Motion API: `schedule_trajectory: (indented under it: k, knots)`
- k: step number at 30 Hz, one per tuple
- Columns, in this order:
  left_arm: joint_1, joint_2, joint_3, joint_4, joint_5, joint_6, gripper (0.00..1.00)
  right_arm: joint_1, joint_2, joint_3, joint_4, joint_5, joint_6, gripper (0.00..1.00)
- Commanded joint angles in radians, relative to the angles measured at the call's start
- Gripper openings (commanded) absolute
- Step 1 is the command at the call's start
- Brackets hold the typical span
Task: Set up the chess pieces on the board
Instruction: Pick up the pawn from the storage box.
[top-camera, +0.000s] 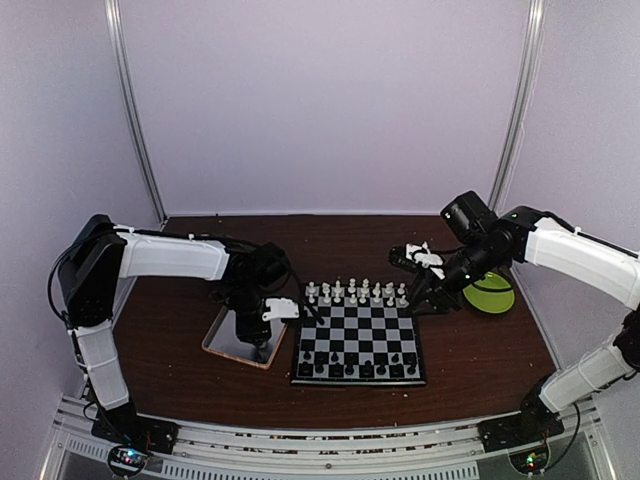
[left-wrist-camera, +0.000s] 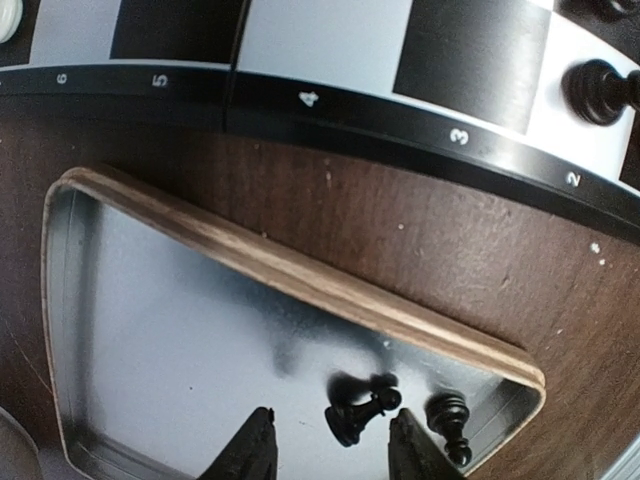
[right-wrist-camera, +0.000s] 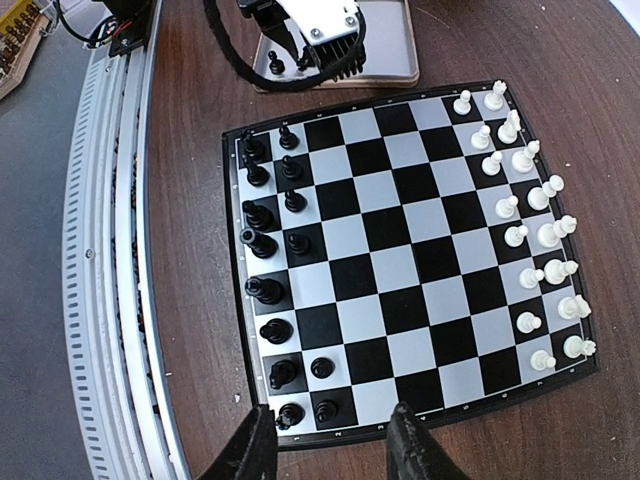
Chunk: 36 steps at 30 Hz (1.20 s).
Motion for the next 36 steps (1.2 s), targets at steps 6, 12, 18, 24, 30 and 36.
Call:
schedule_trajectory:
  k: [6,12,18,24,30,36]
  knots:
    - [-0.001,0.029,-0.029,0.022,0.046,0.015,0.40,-0.009,0.005,0.001,-0.022,-0.025,-0.020,0.38]
    - [-0.002,0.042,-0.036,0.034,0.041,0.014,0.38,-0.012,0.003,0.001,-0.025,-0.025,-0.023,0.38]
    - [-0.002,0.047,-0.042,0.046,0.036,0.010,0.35,-0.017,0.004,0.002,-0.030,-0.032,-0.026,0.38]
    - [-0.005,0.044,-0.058,0.045,0.043,-0.003,0.31,-0.018,0.011,0.005,-0.036,-0.034,-0.029,0.37]
    - [-0.010,0.028,-0.075,0.034,0.029,-0.038,0.26,-0.018,0.012,0.005,-0.037,-0.037,-0.030,0.37]
    - [-0.015,0.015,-0.107,0.021,0.025,-0.093,0.35,-0.018,0.018,0.007,-0.042,-0.040,-0.034,0.37]
